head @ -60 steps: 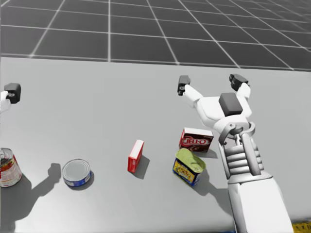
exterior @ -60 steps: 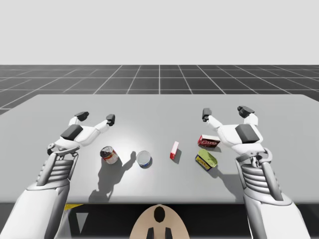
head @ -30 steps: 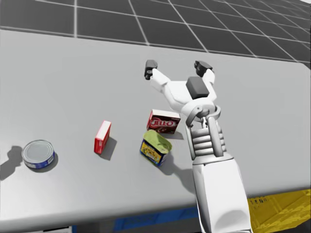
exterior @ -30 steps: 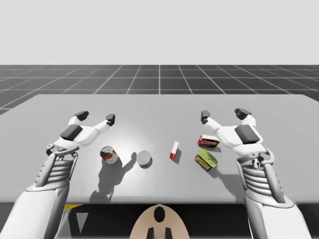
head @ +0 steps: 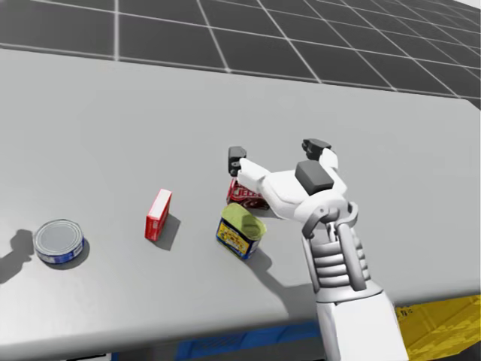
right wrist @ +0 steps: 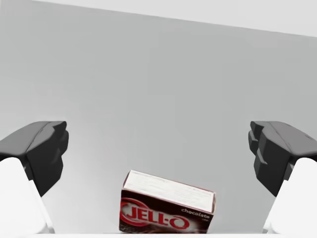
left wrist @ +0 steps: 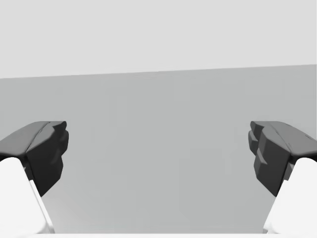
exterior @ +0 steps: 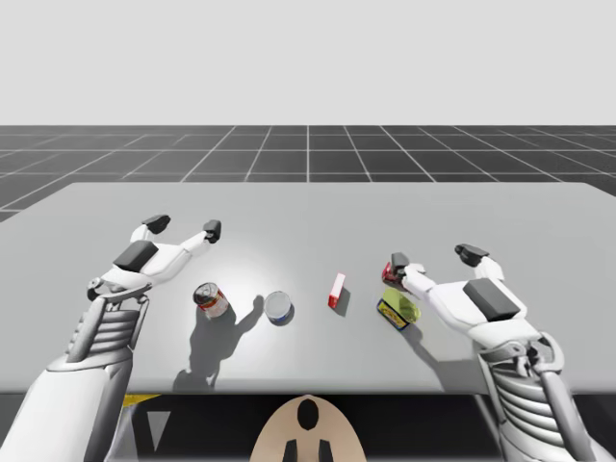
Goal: Grasp the pudding box and hold it up.
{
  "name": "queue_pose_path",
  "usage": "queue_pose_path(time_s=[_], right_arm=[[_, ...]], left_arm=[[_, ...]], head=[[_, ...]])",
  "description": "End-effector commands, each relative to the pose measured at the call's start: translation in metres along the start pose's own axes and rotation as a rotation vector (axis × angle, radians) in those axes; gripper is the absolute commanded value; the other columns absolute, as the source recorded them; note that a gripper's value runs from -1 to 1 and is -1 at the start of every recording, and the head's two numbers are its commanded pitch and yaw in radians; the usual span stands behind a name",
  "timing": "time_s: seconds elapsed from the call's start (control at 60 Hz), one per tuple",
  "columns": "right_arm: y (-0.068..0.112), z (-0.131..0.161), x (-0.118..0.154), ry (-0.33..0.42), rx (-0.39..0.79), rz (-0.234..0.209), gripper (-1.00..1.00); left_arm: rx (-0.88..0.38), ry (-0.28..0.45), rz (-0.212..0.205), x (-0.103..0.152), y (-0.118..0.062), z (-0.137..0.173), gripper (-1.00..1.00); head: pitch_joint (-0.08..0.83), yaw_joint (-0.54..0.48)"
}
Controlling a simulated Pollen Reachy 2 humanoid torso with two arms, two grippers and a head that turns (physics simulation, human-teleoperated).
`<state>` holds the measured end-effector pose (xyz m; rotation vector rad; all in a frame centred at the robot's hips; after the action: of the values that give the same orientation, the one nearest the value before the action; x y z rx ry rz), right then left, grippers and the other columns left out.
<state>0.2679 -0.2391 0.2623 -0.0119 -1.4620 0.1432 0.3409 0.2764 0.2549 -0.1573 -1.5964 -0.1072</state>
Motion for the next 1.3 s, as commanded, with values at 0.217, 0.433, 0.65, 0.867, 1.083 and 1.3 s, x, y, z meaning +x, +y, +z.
queue_pose_path(time_s=[0.217,0.433,0.65,0.867,1.083,1.3], right_arm=[[-0.001,0.0,-0.042,0.224,0.026,-0.099,-1.0],[0.005,-0.023,-0.045,0.301,0.059,-0.193,-1.0],[0.001,-0.048,-0.05,0.393,-0.017,-0.223,-1.0],[0.007,-0.058,-0.053,0.423,-0.187,-0.196,-1.0],[0.007,-0.066,-0.058,0.454,-0.25,-0.178,-1.0],[0.003,-0.078,-0.069,0.561,-0.2,-0.217,-1.0]], left_arm=[[0.006,0.007,-0.009,-0.002,0.0,-0.001,-1.0],[0.008,0.003,-0.014,-0.002,0.0,-0.002,-1.0],[0.008,0.004,-0.014,-0.002,0.0,-0.002,-1.0],[0.004,0.006,-0.013,-0.002,0.0,-0.002,-1.0],[-0.001,0.005,-0.011,-0.001,0.0,-0.002,-1.0],[-0.003,0.005,-0.006,0.0,0.0,-0.001,-1.0]], head=[[0.605,-0.35],[0.596,-0.35],[0.593,-0.36],[0.593,-0.37],[0.598,-0.37],[0.599,-0.37]])
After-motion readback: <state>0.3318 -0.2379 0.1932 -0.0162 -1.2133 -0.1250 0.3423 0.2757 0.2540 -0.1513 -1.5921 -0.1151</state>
